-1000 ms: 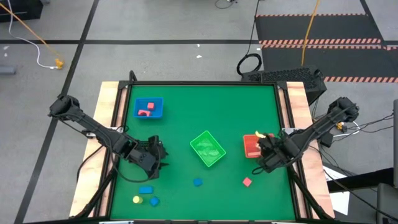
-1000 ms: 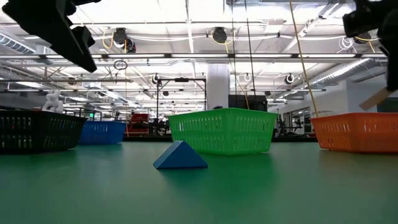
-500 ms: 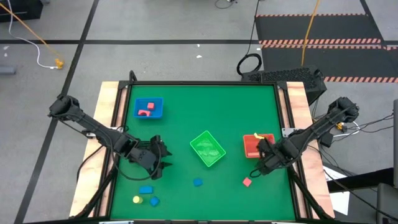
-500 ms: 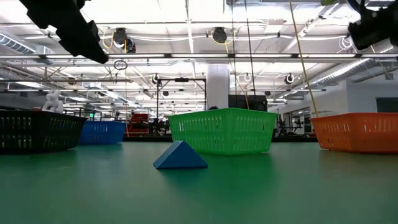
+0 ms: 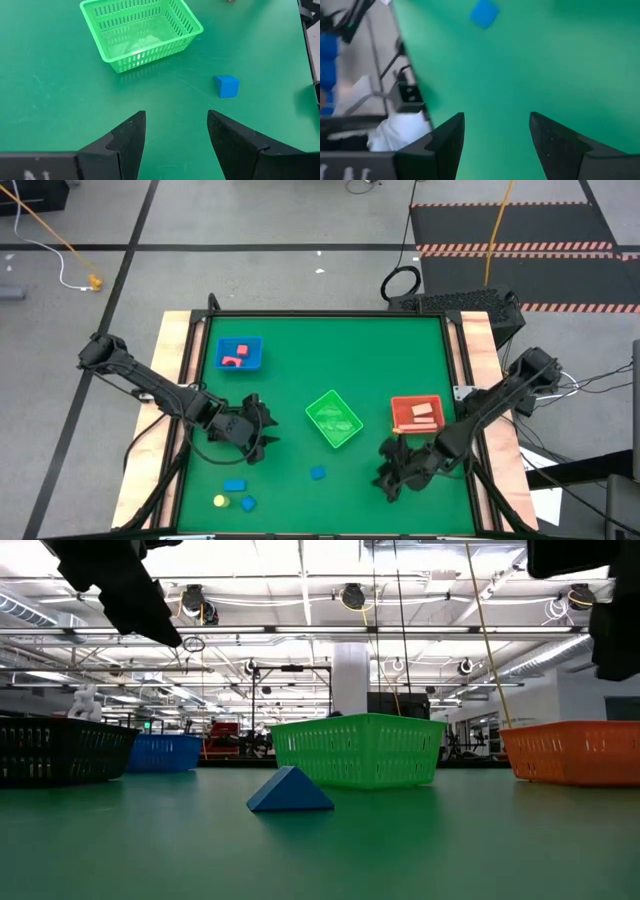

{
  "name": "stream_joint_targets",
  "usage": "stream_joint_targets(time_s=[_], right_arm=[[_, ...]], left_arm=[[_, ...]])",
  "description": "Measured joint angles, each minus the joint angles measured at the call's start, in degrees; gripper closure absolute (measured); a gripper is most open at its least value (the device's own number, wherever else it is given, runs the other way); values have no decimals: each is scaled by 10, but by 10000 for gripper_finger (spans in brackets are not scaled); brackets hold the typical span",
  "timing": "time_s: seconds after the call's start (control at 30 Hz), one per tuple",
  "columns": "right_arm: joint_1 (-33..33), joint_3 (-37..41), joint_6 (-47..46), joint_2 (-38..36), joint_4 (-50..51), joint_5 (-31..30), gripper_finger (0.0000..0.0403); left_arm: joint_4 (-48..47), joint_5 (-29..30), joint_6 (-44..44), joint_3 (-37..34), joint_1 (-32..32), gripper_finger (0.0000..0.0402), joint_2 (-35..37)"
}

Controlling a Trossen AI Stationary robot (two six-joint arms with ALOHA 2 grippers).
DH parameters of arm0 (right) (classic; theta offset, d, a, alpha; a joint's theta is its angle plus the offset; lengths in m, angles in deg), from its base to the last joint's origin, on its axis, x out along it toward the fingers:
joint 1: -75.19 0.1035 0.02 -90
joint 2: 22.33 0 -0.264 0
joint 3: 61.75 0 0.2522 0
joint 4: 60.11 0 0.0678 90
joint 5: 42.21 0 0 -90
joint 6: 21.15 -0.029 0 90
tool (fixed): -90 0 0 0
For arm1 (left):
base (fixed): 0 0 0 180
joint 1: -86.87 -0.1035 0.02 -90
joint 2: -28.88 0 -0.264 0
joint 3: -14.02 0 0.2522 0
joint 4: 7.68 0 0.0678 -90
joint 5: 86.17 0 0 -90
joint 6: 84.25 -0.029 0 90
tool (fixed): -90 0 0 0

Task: Sort & place blocks by color
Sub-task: Put the orange block into the blue basket

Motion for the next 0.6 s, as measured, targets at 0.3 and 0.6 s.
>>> stream_joint_targets(time_s=[0.3, 0.6], right_arm=[[15, 0, 99, 99, -330, -5, 190], [-20, 0, 108, 112, -363, -1, 190]], left_arm=[[1, -2, 4, 0, 6, 188, 0], [1, -2, -10, 0, 6, 188, 0]])
